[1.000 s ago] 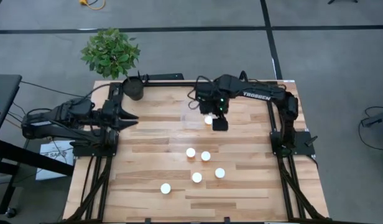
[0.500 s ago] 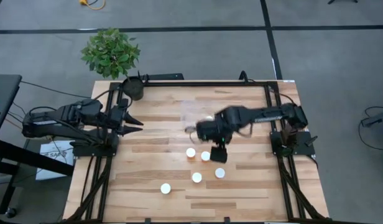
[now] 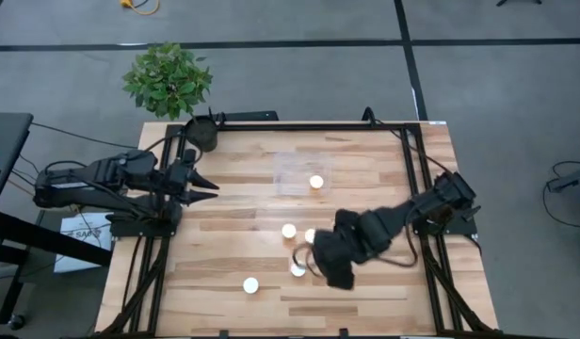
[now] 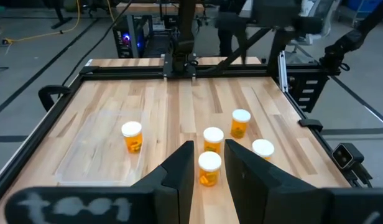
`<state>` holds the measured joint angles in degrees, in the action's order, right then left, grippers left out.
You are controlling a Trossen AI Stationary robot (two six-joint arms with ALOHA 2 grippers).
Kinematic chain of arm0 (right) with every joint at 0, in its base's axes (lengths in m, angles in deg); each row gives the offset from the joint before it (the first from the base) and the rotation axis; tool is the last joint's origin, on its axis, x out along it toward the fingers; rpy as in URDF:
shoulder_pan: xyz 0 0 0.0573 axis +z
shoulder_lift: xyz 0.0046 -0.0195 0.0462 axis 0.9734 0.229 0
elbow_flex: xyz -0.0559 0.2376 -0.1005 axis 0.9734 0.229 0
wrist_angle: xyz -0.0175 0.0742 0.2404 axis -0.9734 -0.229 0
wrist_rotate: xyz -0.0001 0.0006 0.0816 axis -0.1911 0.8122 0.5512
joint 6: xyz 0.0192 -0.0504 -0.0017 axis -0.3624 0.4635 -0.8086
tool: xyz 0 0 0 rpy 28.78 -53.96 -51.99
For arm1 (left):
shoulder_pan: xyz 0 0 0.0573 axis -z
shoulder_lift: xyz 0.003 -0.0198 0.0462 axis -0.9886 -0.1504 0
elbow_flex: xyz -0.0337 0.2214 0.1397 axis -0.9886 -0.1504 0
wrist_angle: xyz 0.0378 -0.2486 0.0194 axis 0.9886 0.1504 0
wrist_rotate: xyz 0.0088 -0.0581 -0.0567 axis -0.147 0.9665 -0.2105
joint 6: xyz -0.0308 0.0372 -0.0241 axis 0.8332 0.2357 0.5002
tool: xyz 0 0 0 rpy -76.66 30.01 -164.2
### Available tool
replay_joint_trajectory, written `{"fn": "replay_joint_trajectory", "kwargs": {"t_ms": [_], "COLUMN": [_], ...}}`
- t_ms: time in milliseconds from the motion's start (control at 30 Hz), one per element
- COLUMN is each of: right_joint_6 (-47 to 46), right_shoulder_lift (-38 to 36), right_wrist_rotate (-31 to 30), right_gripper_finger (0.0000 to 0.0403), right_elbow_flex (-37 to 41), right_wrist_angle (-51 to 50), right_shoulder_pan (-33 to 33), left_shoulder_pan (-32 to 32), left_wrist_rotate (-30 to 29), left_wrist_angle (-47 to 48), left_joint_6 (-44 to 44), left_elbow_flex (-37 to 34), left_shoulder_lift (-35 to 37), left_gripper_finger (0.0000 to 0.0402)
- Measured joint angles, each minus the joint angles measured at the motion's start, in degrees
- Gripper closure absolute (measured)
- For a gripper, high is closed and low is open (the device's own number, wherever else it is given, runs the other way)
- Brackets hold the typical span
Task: Pick and place pill bottles into a basket
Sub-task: Put the orange pill bottle into the transparent bin
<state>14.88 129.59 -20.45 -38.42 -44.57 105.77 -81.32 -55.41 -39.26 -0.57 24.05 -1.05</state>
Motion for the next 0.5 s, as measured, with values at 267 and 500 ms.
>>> {"fn": "replay_joint_trajectory", "kwargs": {"t_ms": [267,500], "right_joint_6": [0.13,-1.65], "right_shoulder_lift": [0.0,0.02], "right_wrist_rotate": [-3.17,-2.93], "right_gripper_finger": [0.0168,0.0168], "right_elbow_flex": [6.21,11.7], "right_wrist_angle": [3.2,5.99], "right_shoulder_pan": [6.43,5.36], "left_shoulder_pan": [0.0,0.0], "left_wrist_rotate": [-0.04,-0.06], "left_wrist_angle": [-0.26,-0.26], "left_joint_6": [3.72,6.29], "left_elbow_flex": [0.0,0.0], "left_shoulder_lift": [-1.69,-1.99], "left_gripper_finger": [0.0324,0.0324]}}
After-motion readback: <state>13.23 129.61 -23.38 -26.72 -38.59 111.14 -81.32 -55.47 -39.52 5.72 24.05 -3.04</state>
